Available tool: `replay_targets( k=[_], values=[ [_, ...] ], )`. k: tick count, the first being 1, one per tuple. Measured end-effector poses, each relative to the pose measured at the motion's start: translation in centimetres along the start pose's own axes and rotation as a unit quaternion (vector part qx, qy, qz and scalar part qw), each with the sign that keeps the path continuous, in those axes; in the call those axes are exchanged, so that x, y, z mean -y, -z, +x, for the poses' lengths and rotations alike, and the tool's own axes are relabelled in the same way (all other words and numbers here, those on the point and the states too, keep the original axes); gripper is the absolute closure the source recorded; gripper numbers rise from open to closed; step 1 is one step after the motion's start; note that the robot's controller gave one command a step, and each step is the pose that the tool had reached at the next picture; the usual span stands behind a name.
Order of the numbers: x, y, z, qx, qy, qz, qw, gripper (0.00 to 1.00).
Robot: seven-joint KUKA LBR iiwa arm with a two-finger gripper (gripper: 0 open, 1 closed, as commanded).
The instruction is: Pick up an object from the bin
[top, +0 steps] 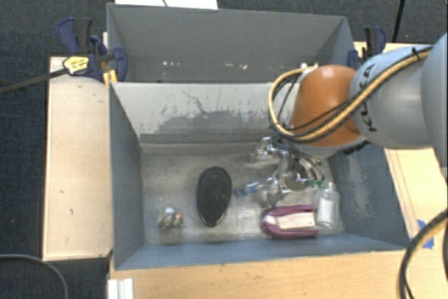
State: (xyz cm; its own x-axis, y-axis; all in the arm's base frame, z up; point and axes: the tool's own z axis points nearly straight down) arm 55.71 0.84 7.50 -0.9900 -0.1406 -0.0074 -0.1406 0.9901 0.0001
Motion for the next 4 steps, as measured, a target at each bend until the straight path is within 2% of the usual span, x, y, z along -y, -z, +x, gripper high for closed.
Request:
replay_targets(
  k=[3, 4],
  values=[
    [-0.01, 0.19, -0.36, 0.0011, -0.002, 0.000, 1.0000, 0.00],
    [0.02, 0.36, -0.51, 0.0032, -0.003, 0.000, 1.0000, 1.00]
  ],
)
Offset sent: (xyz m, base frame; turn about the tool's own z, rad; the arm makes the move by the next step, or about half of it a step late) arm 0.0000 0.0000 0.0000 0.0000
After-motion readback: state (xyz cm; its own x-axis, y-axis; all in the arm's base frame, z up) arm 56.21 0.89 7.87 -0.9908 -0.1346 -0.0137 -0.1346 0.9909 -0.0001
